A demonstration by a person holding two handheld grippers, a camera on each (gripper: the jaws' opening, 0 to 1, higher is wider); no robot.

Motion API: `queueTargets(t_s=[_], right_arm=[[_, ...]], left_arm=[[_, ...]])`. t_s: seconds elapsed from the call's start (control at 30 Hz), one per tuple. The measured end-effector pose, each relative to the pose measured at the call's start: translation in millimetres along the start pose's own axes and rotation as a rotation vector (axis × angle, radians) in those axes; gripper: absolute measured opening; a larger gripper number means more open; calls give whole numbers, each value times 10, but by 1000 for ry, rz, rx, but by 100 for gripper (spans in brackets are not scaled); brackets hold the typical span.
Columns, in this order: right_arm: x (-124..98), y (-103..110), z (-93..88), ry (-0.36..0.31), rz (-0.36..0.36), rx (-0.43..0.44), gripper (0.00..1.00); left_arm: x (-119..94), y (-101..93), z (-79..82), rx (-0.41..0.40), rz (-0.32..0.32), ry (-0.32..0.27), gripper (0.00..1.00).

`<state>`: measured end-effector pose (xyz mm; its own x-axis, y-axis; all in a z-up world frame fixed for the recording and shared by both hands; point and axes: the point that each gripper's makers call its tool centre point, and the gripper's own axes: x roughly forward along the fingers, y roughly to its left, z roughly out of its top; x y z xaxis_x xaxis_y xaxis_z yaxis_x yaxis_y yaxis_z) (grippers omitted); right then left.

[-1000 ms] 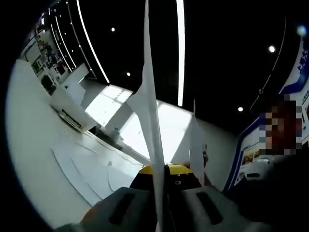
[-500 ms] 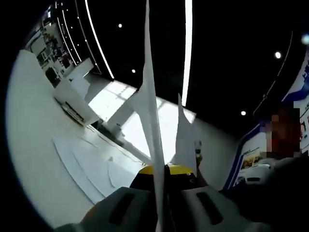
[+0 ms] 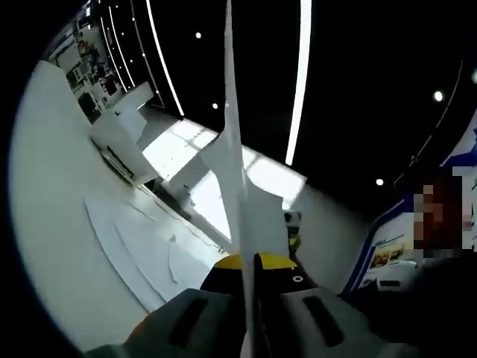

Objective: Organize the stack of printing papers by aligning and flattening the scattered papers on the table

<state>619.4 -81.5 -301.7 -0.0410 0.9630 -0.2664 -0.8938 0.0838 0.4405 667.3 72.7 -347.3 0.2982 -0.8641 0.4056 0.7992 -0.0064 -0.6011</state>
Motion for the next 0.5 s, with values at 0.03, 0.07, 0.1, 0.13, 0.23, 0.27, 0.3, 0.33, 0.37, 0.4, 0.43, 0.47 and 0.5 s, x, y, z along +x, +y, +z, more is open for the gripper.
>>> queueTargets(t_s=[0.03, 0.07, 0.1, 0.13, 0.23, 0.27, 0.3, 0.33, 0.37, 0.4, 0.43, 0.47, 0.5], right_arm=[[-4, -21, -5, 0, -5, -2, 0], [-12, -43, -9, -2, -8, 2, 0], [-20, -65, -13, -3, -11, 6, 0], [-28, -88, -16, -4, -15, 10, 0], [-67, -188, -29, -2, -24, 18, 0], [-69, -199, -32, -1, -27, 17, 0], [-78, -237, -38, -4, -34, 18, 0], [-86, -276, -44, -7, -40, 18, 0], [-98, -306, -46, -8, -41, 26, 0], [-101, -329, -50, -12, -45, 32, 0], [-101, -350, -53, -17, -50, 35, 0], [-100, -368, -57, -19, -54, 37, 0], [-98, -386, -62, -21, -57, 40, 0]], left_arm=[[10, 1, -24, 3, 3, 9, 5], [13, 7, -36, 1, 6, 13, 5], [16, 12, -49, -2, 9, 18, 5], [18, 17, -61, -4, 12, 22, 5], [18, 47, -86, -18, 17, 37, 5], [17, 51, -88, -19, 17, 38, 5], [12, 61, -89, -24, 18, 40, 5], [7, 70, -91, -29, 19, 42, 5], [4, 78, -90, -35, 19, 41, 5], [4, 83, -92, -40, 20, 41, 5], [3, 91, -95, -45, 23, 42, 5], [8, 92, -110, -51, 27, 44, 5], [10, 103, -120, -57, 30, 48, 5]])
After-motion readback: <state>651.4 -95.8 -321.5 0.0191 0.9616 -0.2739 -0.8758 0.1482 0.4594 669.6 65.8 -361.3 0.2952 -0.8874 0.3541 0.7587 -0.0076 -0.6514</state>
